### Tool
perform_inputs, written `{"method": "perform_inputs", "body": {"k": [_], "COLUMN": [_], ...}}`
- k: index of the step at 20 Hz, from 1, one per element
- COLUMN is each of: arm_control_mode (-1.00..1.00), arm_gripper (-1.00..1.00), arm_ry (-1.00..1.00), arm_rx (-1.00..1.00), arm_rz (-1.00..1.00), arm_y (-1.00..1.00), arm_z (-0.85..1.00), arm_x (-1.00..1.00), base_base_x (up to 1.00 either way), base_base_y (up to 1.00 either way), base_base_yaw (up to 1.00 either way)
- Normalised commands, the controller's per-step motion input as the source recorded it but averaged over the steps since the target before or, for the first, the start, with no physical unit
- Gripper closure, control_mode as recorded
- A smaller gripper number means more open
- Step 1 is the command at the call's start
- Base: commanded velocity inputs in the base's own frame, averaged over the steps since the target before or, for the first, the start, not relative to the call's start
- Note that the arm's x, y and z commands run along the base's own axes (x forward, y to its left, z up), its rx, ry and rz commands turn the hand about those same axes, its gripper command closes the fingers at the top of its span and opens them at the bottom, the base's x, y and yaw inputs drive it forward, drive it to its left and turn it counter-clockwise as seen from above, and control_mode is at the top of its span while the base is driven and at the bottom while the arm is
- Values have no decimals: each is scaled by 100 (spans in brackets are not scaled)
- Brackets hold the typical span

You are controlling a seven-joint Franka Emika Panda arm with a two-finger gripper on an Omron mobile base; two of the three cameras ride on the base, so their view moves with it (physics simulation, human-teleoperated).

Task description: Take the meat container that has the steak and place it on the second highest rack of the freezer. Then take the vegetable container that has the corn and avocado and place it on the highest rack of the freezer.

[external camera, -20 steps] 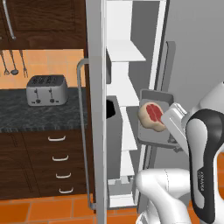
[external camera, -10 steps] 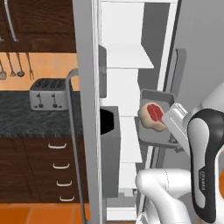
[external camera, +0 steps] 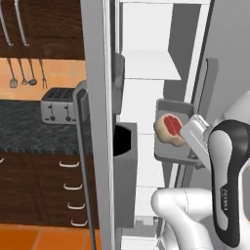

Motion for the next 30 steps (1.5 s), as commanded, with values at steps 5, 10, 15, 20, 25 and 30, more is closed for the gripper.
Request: {"method": "perform_inputs", "body": {"k": [5, 10, 15, 20, 25, 30], "arm_control_mode": [100, 100, -100, -100, -100, -100], "arm_gripper": [100, 100, 100, 100, 100, 100], "arm_ry": [0, 0, -1, 0, 0, -1], "arm_rx": [0, 0, -2, -1, -3, -8], "arm_rz": [0, 0, -6, -9, -3, -3], "arm_y": [0, 0, 2, -2, -11, -6], "arm_z": [0, 0, 4, 0, -14, -35], "arm_x": [0, 0, 63, 72, 47, 9], "base_base_x": [21, 18, 0, 0, 0, 0], "base_base_y": [-2, 0, 0, 0, 0, 0], "base_base_yaw": [18, 7, 0, 0, 0, 0]}}
